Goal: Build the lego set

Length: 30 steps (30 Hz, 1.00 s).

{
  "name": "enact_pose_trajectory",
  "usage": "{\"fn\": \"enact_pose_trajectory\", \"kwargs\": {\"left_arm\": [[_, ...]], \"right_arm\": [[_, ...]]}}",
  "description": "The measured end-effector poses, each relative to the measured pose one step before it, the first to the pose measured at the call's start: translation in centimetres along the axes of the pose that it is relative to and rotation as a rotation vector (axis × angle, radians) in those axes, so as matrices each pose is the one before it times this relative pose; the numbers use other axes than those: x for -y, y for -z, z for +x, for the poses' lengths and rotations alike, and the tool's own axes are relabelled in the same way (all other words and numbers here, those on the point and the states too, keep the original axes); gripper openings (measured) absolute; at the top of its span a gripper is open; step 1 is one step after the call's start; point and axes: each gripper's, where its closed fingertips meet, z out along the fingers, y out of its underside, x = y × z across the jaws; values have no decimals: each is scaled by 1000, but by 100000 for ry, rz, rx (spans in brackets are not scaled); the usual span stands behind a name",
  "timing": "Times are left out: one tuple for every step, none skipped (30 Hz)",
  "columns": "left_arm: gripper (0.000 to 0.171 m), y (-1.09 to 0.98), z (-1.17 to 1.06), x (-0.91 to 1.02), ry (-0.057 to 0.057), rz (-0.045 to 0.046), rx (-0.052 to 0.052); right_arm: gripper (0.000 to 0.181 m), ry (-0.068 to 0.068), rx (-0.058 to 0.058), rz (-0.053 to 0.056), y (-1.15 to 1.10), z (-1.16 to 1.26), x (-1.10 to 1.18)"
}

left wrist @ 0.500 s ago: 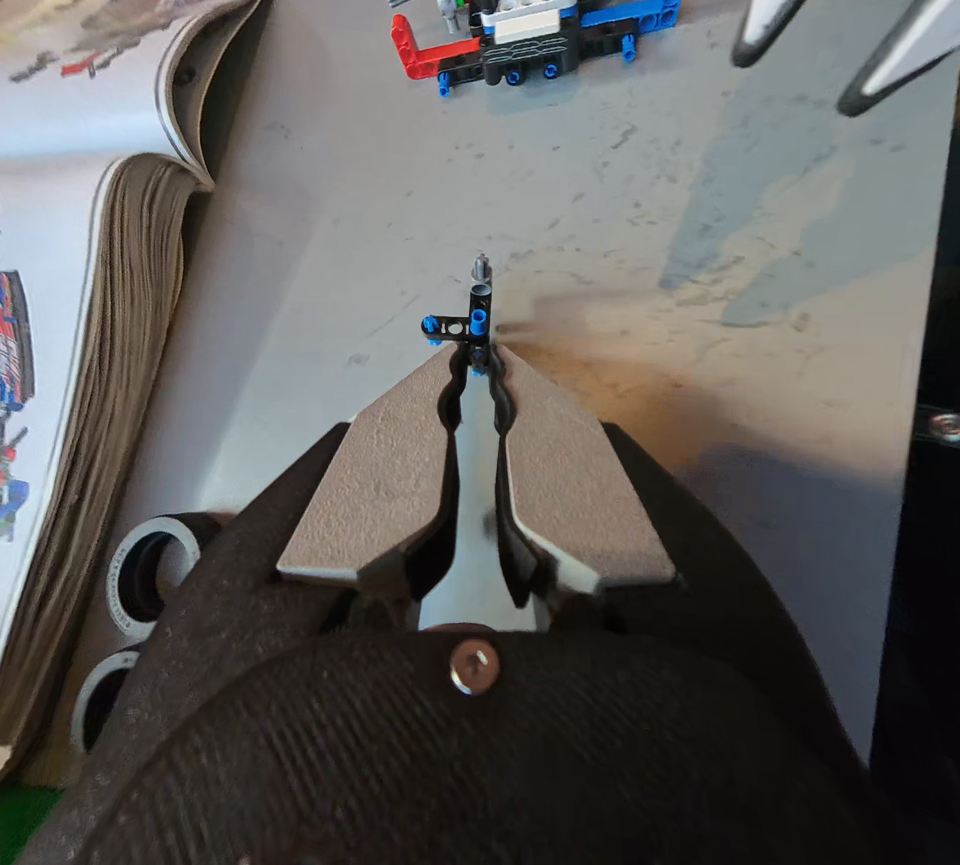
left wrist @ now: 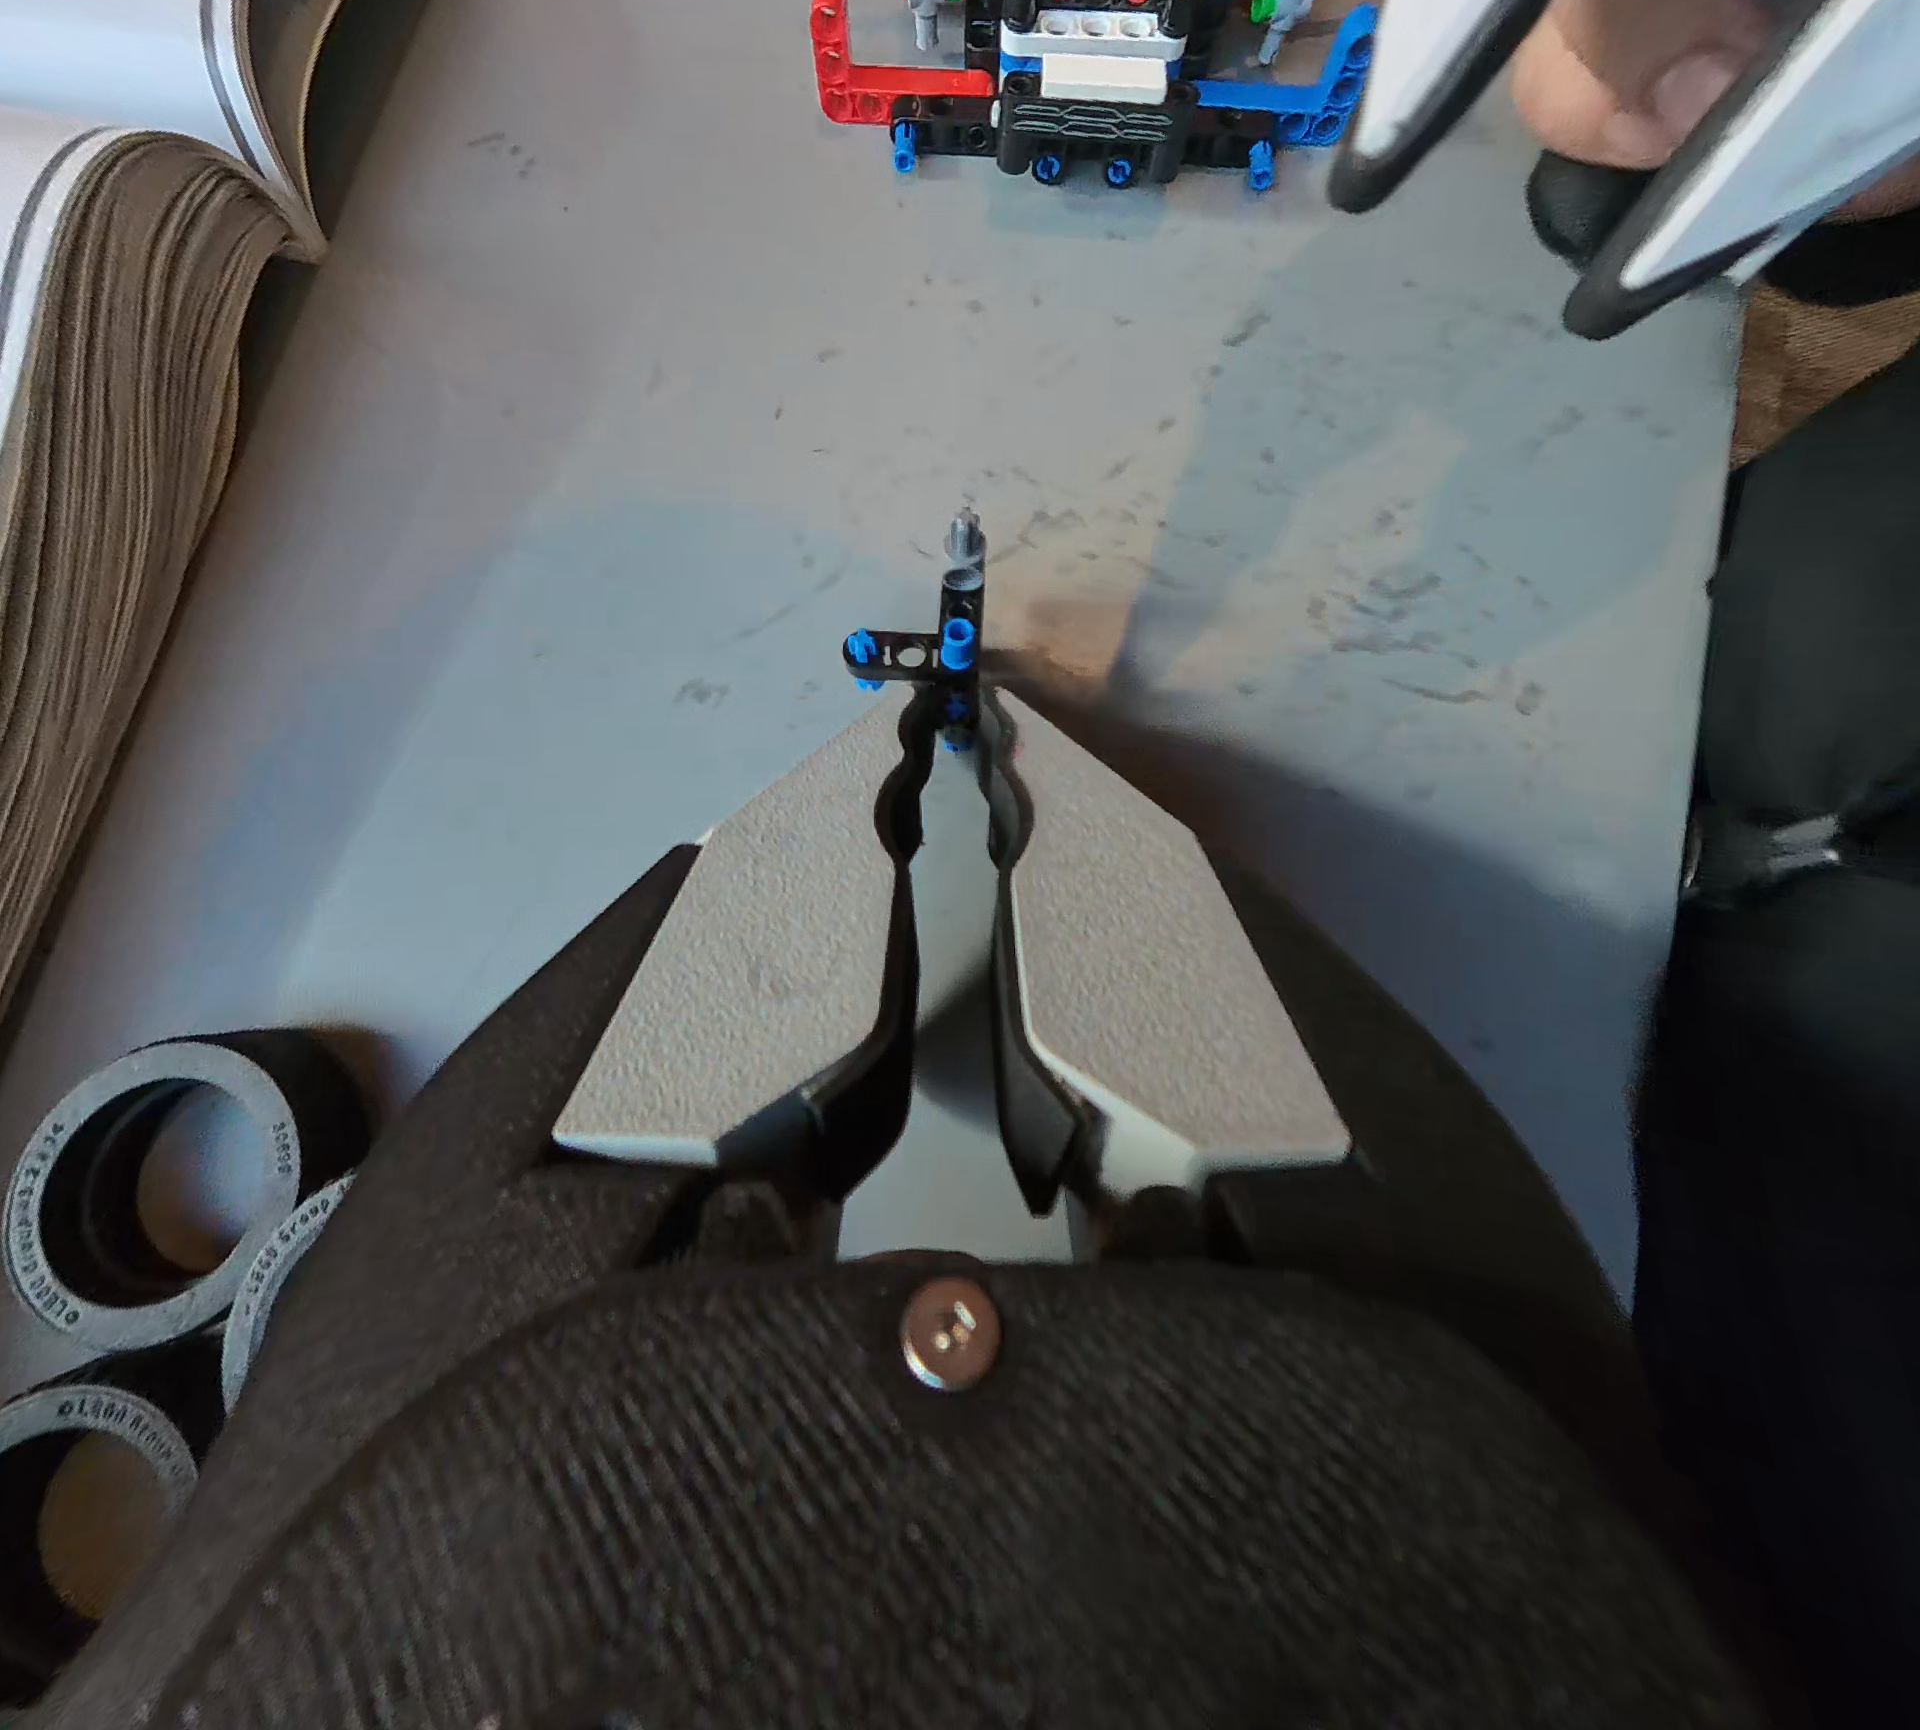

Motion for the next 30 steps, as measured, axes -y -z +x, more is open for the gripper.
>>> {"fn": "enact_pose_trajectory", "kwargs": {"left_arm": [[5, 4, -1, 10, 970, 79, -876], [5, 12, 9, 5, 983, 64, -898], [5, 4, 18, 15, 873, 64, -904], [5, 4, 110, -6, 371, 6, -1320], [5, -5, 205, -3, -396, -67, -1458], [5, -25, 157, -10, -805, -73, -614], [5, -21, 28, 7, -565, -28, 232], [5, 1, 1, 9, -213, 0, 146], [5, -11, 17, 10, 6, 4, -114], [5, -24, 43, 20, -109, -23, -306], [5, -50, 60, 38, -501, -41, -258], [5, -80, 80, 60, -736, -76, -212], [5, -98, 64, 77, -767, -57, 33], [5, -94, 36, 61, -758, -58, 127], [5, -74, 15, 65, -463, 4, 172], [5, -75, -3, 60, 41, 24, -110], [5, -67, 25, 62, 500, 36, -736], [5, -74, 24, 82, 927, 64, -1217], [5, -62, 10, 79, 1112, 39, -1380], [5, -77, 35, 78, 906, 24, -1367], [5, -78, 23, 93, 323, 3, -860], [5, -83, 24, 69, -487, -83, -270], [5, -97, 34, 64, -1068, -98, 112], [5, -107, 25, 69, -1164, -127, 326], [5, -103, -17, 81, -763, -43, 470], [5, -79, -119, 82, 48, 60, 705], [5, -75, -223, 82, 848, 102, 992], [5, -41, -189, 71, 1189, 108, 486], [5, -23, -73, 38, 1036, 91, -273], [5, 3, -6, 4, 637, 43, -498]], "right_arm": [[21, -1475, -62, 592, -152, 256, 110], [22, -1856, 755, 477, -152, 197, 101], [25, -2165, 1095, 253, -110, 156, 68], [27, -2039, 970, 303, -30, 132, 52], [28, -1150, 642, 1083, 99, 48, 133], [28, -61, 165, 1942, 214, -6, 243], [27, 331, -514, 2285, 259, 34, 284], [26, 14, -351, 2088, 238, 40, 258], [26, -627, 350, 1624, 188, 26, 203], [26, -1229, 463, 1525, 180, 75, 187], [26, -1583, 93, 1655, 211, 159, 202], [26, -1749, 38, 1689, 202, 180, 202], [25, -1564, 486, 1497, 191, 105, 180], [24, -1162, -17, 1514, 190, 129, 192], [24, -980, -413, 1576, 190, 160, 187], [22, -940, -207, 1502, 183, 125, 190], [21, -850, -221, 1389, 168, 121, 164], [20, -779, -272, 1081, 126, 117, 139], [19, -708, -399, 919, 116, 134, 116], [18, -616, -471, 839, 98, 132, 110], [18, -526, -561, 796, 99, 133, 100], [18, -473, -448, 826, 95, 112, 103], [17, -531, -263, 735, 82, 95, 94], [17, -486, -59, 510, 56, 62, 68], [17, -231, -109, 391, 49, 38, 44], [17, 28, -195, 370, 44, 30, 59], [17, 7, -29, 245, 23, 3, 27], [17, -24, 20, 127, 23, 5, 14], [17, 139, -18, 87, 10, -21, 12], [17, 310, 91, 13, 3, -46, 4]]}}
